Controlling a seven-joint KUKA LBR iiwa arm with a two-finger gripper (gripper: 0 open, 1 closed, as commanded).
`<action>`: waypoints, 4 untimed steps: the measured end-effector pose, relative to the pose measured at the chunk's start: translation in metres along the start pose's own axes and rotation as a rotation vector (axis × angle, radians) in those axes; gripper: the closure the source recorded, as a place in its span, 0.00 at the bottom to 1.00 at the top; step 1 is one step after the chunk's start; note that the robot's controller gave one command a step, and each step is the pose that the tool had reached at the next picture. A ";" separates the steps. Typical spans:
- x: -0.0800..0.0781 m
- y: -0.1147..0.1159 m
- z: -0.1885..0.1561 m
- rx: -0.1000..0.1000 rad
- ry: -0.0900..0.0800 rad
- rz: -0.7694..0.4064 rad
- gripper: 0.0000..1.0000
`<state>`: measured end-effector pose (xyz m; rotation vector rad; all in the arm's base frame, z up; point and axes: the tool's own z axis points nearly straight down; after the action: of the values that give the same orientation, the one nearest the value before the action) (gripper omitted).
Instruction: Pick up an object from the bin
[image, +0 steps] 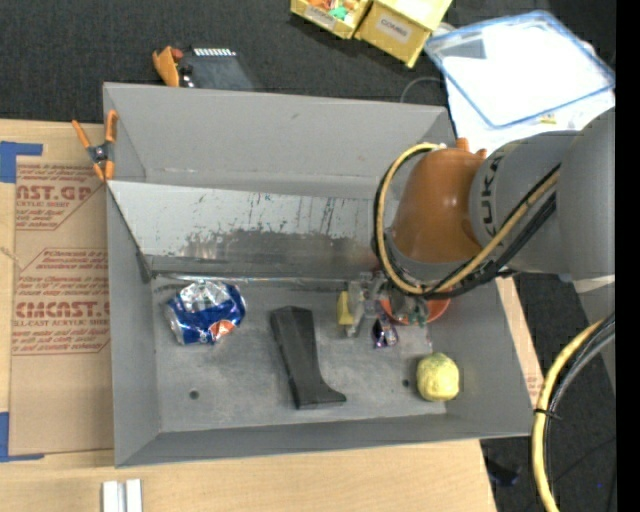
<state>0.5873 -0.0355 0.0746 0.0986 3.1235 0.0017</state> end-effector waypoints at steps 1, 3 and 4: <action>0.037 -0.025 -0.036 -0.001 0.005 -0.131 1.00; 0.023 -0.040 -0.050 0.000 0.002 -0.087 1.00; 0.017 -0.033 -0.054 -0.002 -0.003 -0.036 0.00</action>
Offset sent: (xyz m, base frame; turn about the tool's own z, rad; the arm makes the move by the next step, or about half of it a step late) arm 0.0019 -0.0684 -0.0036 0.0052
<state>0.5674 -0.0671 0.1285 0.0418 3.1219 0.0036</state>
